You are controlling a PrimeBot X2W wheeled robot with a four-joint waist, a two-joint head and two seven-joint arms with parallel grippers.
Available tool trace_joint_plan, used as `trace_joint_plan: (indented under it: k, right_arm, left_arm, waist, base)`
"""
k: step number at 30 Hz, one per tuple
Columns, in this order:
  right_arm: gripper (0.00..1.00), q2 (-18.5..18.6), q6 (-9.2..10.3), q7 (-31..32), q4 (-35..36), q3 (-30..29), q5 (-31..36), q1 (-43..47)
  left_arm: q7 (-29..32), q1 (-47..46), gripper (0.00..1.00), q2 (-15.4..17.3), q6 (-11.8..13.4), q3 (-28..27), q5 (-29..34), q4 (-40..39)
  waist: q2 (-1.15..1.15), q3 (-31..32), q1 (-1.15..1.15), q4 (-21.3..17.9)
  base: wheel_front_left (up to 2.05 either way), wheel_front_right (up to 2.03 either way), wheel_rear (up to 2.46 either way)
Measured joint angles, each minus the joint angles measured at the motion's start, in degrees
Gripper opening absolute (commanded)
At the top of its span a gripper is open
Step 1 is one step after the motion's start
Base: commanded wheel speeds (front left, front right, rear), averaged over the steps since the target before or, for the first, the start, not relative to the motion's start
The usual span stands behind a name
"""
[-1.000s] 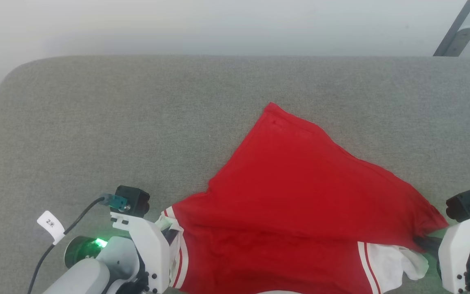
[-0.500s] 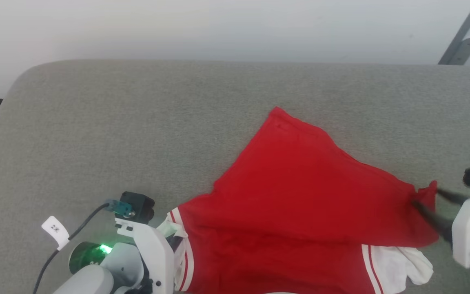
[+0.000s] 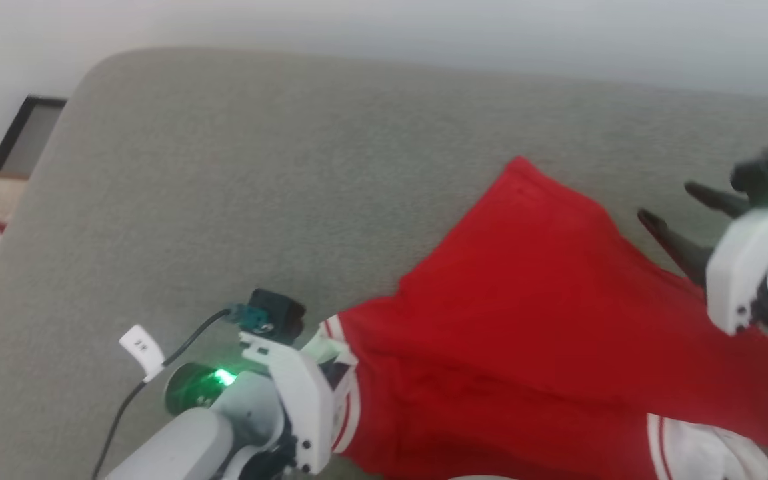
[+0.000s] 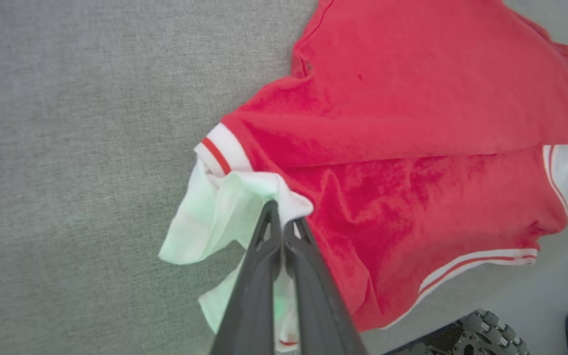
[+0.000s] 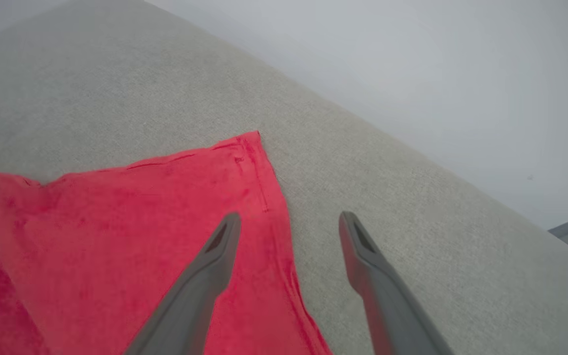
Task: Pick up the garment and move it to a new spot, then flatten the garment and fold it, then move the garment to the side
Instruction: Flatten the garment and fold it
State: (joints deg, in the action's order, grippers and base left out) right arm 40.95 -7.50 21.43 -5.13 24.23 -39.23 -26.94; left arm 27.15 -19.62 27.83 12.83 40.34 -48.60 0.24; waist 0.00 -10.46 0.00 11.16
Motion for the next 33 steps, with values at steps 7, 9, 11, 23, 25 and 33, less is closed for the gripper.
trace_joint_plan:
  k: [7,9,11,23,25,33]
  right_arm:
    - [1.00,-0.9,0.00,3.7,-8.7,9.3,-1.6,-12.8]
    - [1.00,-0.7,0.00,4.6,-11.6,12.8,-2.3,-16.3]
    - [1.00,-0.6,0.00,5.4,-16.1,17.6,-3.2,-21.0]
    - [1.00,-1.5,-0.01,7.3,-31.8,33.3,-8.4,-31.8]
    - [0.74,-1.7,-0.04,7.7,-32.8,34.9,-10.4,-32.7]
    - [0.00,-2.8,-0.04,4.4,-34.3,40.2,-15.3,-35.3]
  left_arm:
    - [-0.6,-3.8,0.00,-4.0,-1.8,2.1,1.5,2.3]
    - [-1.0,-4.7,0.00,-5.3,-2.4,2.7,1.8,3.3]
    - [-1.5,-6.0,0.00,-6.9,-3.4,3.4,1.9,4.7]
    - [-4.0,-8.8,0.00,-10.4,-6.1,4.3,2.0,9.7]
    - [-4.2,-8.9,0.00,-10.6,-6.3,4.3,1.9,10.5]
    - [-4.0,-10.7,0.00,-9.6,-6.9,3.4,1.7,12.6]
  waist:
    - [0.00,-3.2,0.00,4.9]
    - [0.00,-4.2,0.00,6.3]
    - [0.00,-5.7,0.00,8.4]
    - [0.00,-10.4,0.00,14.0]
    - [0.00,-10.7,0.00,14.3]
    - [0.00,-9.8,0.00,13.0]
  base:
    - [0.00,0.00,0.00]
    - [0.00,0.00,0.00]
    - [0.00,0.00,0.00]
    - [0.00,0.00,0.00]
    - [0.00,0.00,0.00]
    - [0.00,0.00,0.00]
